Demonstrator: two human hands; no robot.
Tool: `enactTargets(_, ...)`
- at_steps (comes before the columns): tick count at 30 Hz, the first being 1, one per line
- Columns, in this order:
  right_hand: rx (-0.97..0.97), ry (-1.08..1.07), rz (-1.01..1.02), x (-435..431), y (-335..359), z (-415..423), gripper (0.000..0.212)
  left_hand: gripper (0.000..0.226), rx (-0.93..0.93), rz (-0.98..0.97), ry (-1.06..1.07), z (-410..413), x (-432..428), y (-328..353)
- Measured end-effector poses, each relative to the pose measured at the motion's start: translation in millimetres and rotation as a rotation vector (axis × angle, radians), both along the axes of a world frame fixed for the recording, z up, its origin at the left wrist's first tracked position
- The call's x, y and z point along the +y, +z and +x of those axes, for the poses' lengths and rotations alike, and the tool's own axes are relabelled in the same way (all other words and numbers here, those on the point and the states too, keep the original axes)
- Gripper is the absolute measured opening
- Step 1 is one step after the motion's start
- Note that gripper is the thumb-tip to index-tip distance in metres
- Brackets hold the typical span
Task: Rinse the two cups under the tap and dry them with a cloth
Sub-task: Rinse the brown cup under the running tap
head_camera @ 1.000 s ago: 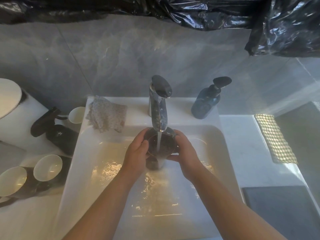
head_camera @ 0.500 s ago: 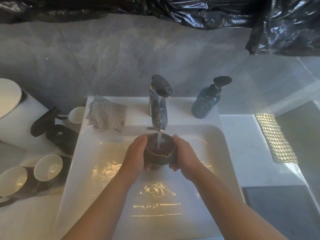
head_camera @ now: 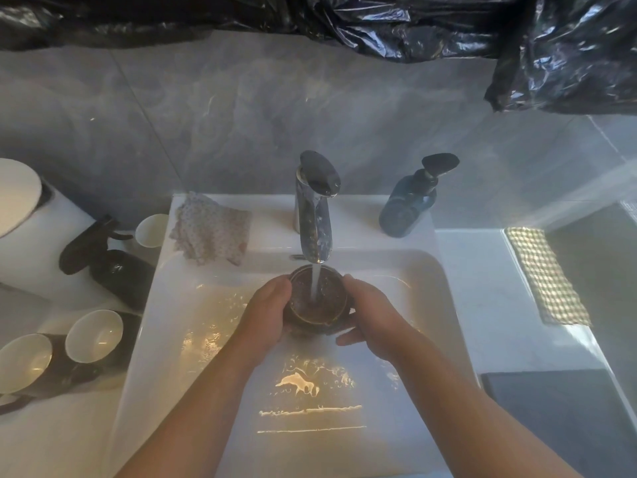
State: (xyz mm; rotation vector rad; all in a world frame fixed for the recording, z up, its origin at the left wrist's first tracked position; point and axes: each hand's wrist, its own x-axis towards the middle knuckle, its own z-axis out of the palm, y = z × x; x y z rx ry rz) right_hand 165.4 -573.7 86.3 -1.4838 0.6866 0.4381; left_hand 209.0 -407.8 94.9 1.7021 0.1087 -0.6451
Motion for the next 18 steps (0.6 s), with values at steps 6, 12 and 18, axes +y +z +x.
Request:
enactTargets(6, -0.106, -0.134, 0.178, 2.8, 4.0, 1.4, 0.033, 0.038, 0.124, -0.194, 0.042, -1.9, -5.3, -1.9)
enactTargets(12, -0.242, -0.206, 0.099, 18.4, 10.1, 0.4, 0.019, 0.019, 0.16, -0.184, 0.182, -2.4, -17.9, -3.3)
enactTargets(18, -0.19, -0.346, 0.158, 28.1, 2.9, 12.6, 0.041, 0.025, 0.023, -0.206, 0.203, -7.1, -19.4, 0.0)
